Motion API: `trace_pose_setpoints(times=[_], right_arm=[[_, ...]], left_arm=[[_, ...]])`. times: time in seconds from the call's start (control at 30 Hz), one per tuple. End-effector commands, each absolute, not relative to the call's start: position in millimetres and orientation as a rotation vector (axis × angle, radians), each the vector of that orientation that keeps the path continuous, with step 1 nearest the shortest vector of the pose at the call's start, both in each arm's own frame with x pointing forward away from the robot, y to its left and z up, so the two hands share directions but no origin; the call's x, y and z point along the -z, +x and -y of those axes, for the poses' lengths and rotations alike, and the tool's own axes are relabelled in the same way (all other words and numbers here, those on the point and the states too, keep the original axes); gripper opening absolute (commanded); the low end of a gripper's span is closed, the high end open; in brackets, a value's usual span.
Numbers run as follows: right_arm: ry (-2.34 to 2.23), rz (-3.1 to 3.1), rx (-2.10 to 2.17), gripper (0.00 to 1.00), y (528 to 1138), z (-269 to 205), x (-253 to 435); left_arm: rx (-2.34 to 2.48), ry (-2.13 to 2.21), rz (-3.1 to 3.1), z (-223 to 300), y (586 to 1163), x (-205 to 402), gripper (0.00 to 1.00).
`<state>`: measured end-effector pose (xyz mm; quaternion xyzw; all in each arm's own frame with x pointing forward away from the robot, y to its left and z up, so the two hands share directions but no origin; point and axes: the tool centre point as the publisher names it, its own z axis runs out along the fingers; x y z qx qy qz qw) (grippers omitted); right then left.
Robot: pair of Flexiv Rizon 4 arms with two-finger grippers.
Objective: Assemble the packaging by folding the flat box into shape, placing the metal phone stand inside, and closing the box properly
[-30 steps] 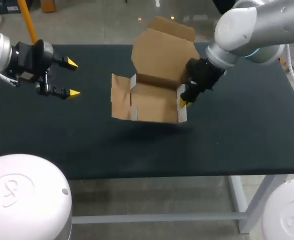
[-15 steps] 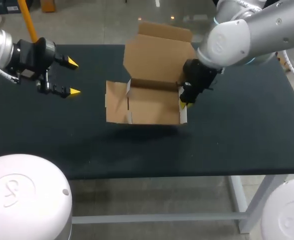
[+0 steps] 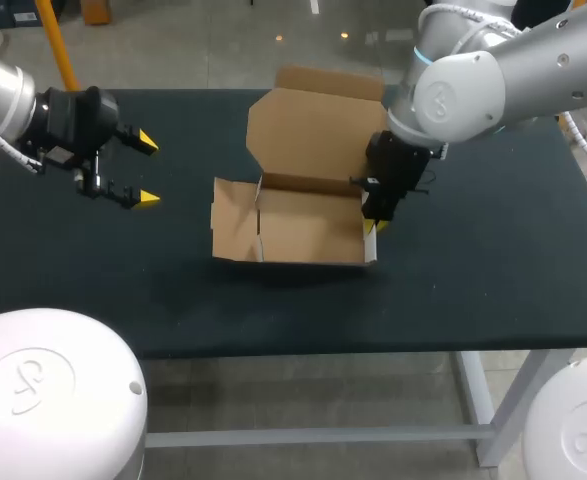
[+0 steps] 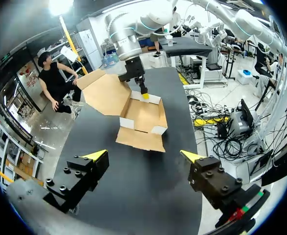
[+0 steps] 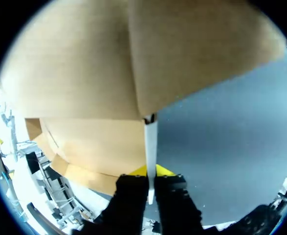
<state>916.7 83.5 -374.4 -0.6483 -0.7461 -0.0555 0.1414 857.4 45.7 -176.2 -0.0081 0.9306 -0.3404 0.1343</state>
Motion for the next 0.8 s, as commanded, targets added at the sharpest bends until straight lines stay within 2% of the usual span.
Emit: trace_pose_setpoints(times=[0.03,0.8], right_arm=[[-1.878,2.127,0.065,0.0,920,-89,378],[-1.8,2.013,-0.272,0.0,906,-86,373]], left_arm=[[0.982,-0.033,-2.728,-42,866,187,1.0],[1.005,-0.06,-2.774,-37,872,207,1.0]])
